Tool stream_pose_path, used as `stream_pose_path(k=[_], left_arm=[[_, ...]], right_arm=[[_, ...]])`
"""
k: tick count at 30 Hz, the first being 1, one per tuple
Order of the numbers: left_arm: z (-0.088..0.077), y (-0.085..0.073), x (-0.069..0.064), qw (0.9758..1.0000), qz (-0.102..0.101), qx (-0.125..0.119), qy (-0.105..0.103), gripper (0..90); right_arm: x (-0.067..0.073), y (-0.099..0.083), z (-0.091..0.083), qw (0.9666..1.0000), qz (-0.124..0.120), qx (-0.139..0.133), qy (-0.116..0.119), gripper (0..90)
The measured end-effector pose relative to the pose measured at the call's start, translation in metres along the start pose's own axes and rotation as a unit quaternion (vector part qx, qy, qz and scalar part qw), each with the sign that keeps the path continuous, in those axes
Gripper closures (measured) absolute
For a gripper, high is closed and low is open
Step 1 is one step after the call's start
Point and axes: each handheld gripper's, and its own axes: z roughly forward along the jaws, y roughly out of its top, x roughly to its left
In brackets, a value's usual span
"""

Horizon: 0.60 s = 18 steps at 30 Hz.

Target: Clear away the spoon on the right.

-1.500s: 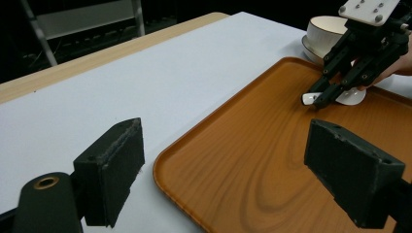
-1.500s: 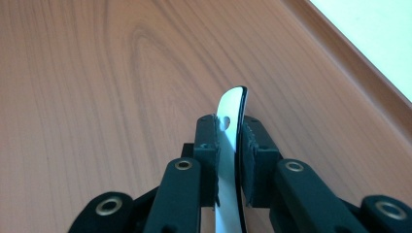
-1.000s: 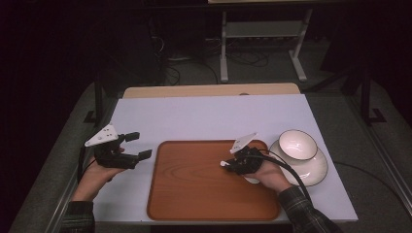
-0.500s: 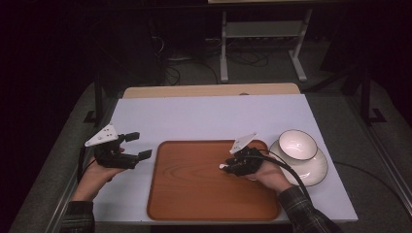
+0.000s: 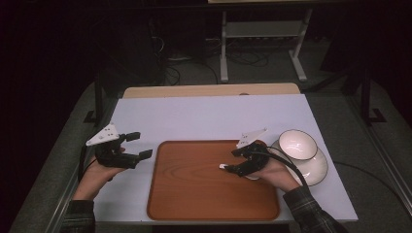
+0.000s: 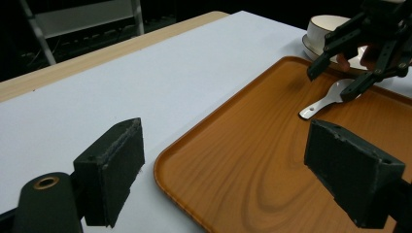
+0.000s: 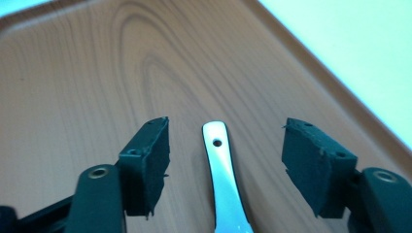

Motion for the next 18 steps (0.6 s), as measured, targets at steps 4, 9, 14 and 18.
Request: stream_pose_path(k=[4, 9, 14, 18], left_arm=[[0.0, 0.0, 0.0, 1.0, 0.0, -0.001, 0.0, 14.1], [-0.001, 0.001, -0.001, 1.0, 0.001, -0.002, 0.0, 14.0], [0.0, 0.002, -0.002, 1.0, 0.003, -0.004, -0.003, 14.0], [0.0, 0.004, -0.004, 1.0, 0.007, -0.004, -0.005, 14.0]], right_arm=[[-0.001, 0.002, -0.012, 0.9997, 0.005, -0.022, -0.003, 27.5], [-0.004, 0.001, -0.024, 0.9994, 0.01, -0.026, -0.021, 16.0], [-0.007, -0.002, -0.036, 0.9985, 0.022, -0.047, -0.019, 13.5], [-0.011, -0.003, -0.054, 0.9952, 0.037, -0.089, -0.014, 13.5]])
